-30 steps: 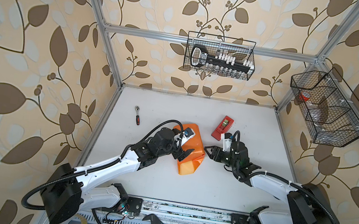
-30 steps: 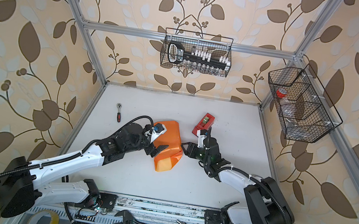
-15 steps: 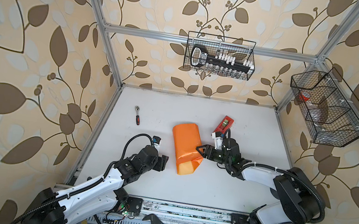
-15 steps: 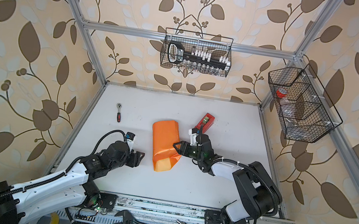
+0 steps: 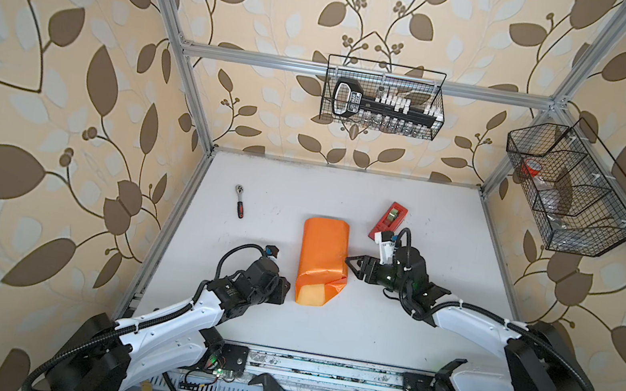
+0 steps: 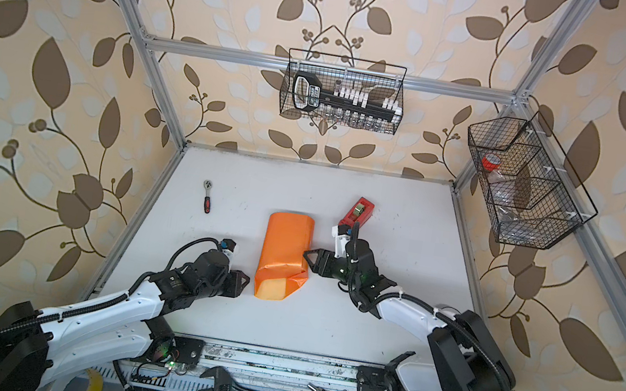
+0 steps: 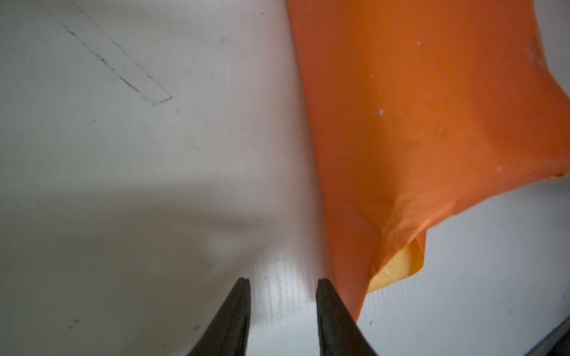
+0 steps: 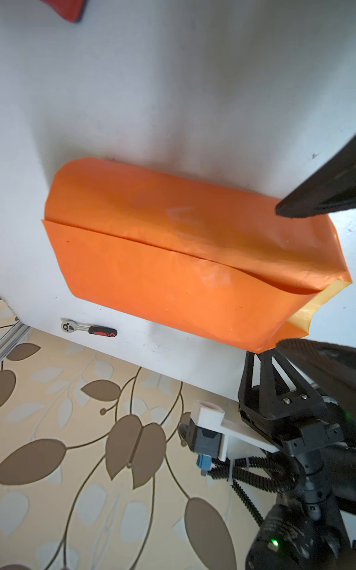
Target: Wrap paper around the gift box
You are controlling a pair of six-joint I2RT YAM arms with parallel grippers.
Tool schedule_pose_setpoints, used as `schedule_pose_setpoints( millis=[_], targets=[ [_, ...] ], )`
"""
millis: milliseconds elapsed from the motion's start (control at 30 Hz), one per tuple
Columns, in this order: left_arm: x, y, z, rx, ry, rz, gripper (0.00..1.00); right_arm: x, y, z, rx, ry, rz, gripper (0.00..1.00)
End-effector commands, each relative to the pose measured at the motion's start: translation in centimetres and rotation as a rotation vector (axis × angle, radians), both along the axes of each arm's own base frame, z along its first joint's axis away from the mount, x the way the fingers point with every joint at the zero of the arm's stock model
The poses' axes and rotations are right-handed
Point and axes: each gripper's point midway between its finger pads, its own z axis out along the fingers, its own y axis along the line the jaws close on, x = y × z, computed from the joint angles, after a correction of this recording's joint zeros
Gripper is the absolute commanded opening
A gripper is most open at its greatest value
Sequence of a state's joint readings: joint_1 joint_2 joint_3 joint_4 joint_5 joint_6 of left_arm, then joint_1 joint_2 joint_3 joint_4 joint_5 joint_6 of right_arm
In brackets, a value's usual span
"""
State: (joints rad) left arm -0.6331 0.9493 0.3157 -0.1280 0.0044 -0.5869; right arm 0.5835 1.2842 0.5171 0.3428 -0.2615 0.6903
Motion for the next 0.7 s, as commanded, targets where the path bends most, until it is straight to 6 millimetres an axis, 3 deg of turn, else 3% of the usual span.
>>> schedule_pose_setpoints(
  millis=[0,167,300,467,667],
  targets=[
    [0.9,-1.3,0.6,-0.064,-0.026,-0.01,0.34,-1.2,-1.1,-0.4,-0.156,-0.046,0.0,0.63],
    [1.1,-1.5,-0.1,-0.062,-0.021,-0.013,0.31,-4.2,1.4,0.1,-0.248,-0.107,0.138,0.47],
    [1.2,-1.7,-0.8,-0.065,-0.021,-0.017,0.28,-5.2,2.9,-0.4,-0.329,-0.142,0.199,0.39],
    [0.9,-2.9,-0.9,-0.084,-0.03,-0.068,0.26,-4.9,4.6,0.5,-0.36,-0.176,0.245,0.36],
    [0.8,-3.2,-0.4,-0.101,-0.056,-0.089,0.25,-2.5,5.7,1.9,-0.401,-0.202,0.235,0.37]
  ],
)
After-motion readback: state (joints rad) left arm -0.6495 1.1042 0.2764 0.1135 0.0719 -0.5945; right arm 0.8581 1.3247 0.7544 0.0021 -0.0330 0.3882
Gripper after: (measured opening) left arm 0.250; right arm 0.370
